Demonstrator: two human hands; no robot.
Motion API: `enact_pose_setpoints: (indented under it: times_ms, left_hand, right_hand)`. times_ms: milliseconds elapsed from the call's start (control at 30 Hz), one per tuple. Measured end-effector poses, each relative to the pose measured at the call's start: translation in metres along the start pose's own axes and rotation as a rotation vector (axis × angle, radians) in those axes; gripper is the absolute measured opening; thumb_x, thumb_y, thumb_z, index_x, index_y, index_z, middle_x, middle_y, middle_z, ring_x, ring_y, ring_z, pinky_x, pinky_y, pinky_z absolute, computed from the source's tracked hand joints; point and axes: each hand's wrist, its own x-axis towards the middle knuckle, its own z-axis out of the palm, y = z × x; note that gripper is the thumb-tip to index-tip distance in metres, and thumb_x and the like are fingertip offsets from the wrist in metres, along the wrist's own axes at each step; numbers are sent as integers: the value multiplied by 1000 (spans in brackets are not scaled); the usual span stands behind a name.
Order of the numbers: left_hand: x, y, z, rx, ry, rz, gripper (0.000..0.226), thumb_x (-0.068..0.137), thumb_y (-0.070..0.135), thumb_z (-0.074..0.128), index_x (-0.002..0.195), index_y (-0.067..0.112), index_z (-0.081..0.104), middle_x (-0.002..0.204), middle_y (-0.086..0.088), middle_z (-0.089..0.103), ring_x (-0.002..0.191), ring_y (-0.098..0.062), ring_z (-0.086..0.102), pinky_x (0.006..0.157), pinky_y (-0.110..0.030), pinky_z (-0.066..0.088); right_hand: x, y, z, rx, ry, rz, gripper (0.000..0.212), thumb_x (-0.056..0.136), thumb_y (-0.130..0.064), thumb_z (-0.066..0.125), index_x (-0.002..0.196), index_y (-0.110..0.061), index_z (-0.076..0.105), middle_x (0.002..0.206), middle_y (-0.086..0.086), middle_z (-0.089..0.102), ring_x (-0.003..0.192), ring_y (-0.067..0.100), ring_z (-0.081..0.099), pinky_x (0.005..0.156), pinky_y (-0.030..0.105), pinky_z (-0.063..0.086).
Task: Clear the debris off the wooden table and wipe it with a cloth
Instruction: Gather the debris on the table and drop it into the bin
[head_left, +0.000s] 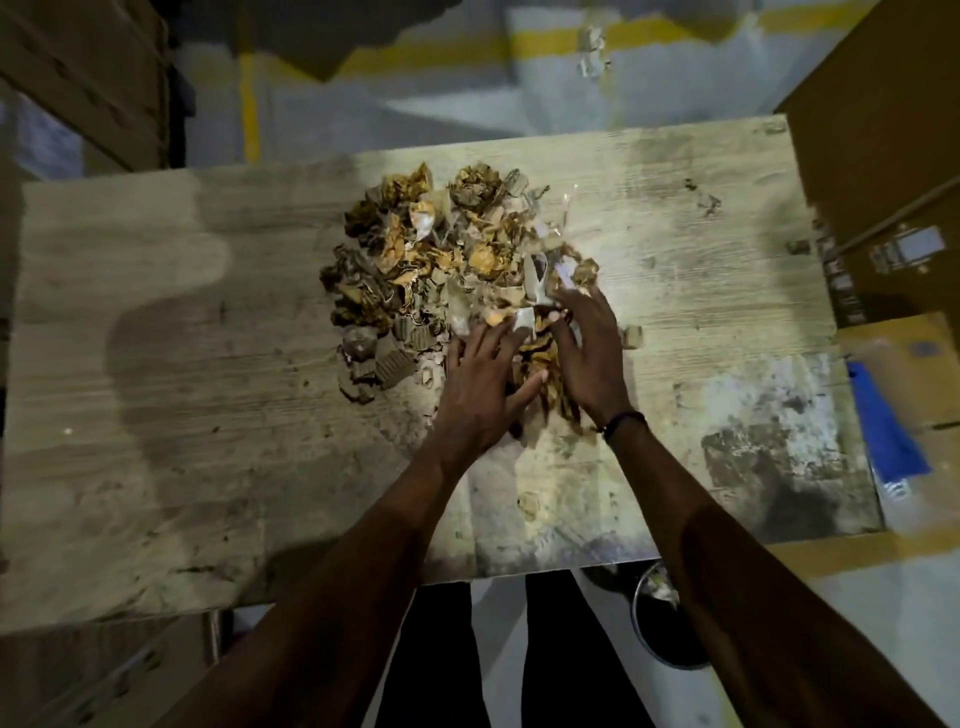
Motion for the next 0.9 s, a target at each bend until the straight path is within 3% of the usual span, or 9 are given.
enact_pose_setpoints:
  times_ms: [100,233,267,367,400,533,633,733,900]
  left_hand:
    - [-23,0,-4,-10,30,30,55,106,59,47,150,27,50,162,4,43,153,-21,34,128,-53,10]
    - [-59,-2,-14,2,166,22,51,102,53,60,144,25,56,157,3,47,147,-20,42,125,-55,22]
    - [-65,-3,-15,-2,203,-4,52,100,53,62,143,26,55,158,3,45,148,-20,41,125,-56,21]
    - [-75,-6,-10,-51,241,-126,62,97,58,63,150,30,46,168,4,30,156,-19,26,129,-54,10]
    - [-74,-5,-5,-81,227,-162,67,98,61,60,155,31,41,172,7,22,160,-18,19,130,-54,6]
    - [-61,13,21,-222,247,-224,75,98,65,51,163,33,30,176,10,8,163,-16,5,129,-57,0]
    - [-48,25,37,-315,351,-236,69,100,57,52,162,29,37,174,5,18,161,-16,15,128,-60,12]
    - [-37,30,47,-458,468,-214,57,106,44,52,157,20,45,170,0,30,158,-17,26,122,-57,30]
    - [-31,46,49,-791,516,-337,43,109,33,55,150,21,55,161,6,47,152,-8,39,121,-48,40]
  right_hand:
    - [-28,2,-3,15,-33,31,32,111,-25,54,143,-20,62,159,5,51,157,24,31,128,43,27]
    - [-55,5,-19,81,99,1,36,110,-21,58,146,-13,59,163,9,43,153,20,37,117,21,38]
    - [-57,5,-22,97,137,19,38,110,-22,58,147,-14,58,164,8,41,153,18,36,115,22,40]
    - [-52,10,-25,133,168,51,40,110,-35,56,148,-23,56,167,1,35,155,17,33,117,47,44]
    - [-47,12,-24,136,155,37,39,110,-37,56,147,-25,55,168,1,35,156,17,32,118,49,42]
    - [-32,13,-9,130,31,-17,42,110,-35,55,151,-25,56,169,-1,36,159,15,25,127,38,31]
    - [-40,14,10,175,-42,-52,39,110,-32,53,149,-31,54,166,-1,42,160,15,25,130,41,26]
    - [-54,12,22,292,-20,-38,37,112,-27,49,146,-21,60,160,1,50,157,16,34,128,46,31]
    - [-66,-1,35,634,-28,172,36,113,-26,49,143,-14,64,155,0,57,149,16,47,120,47,44]
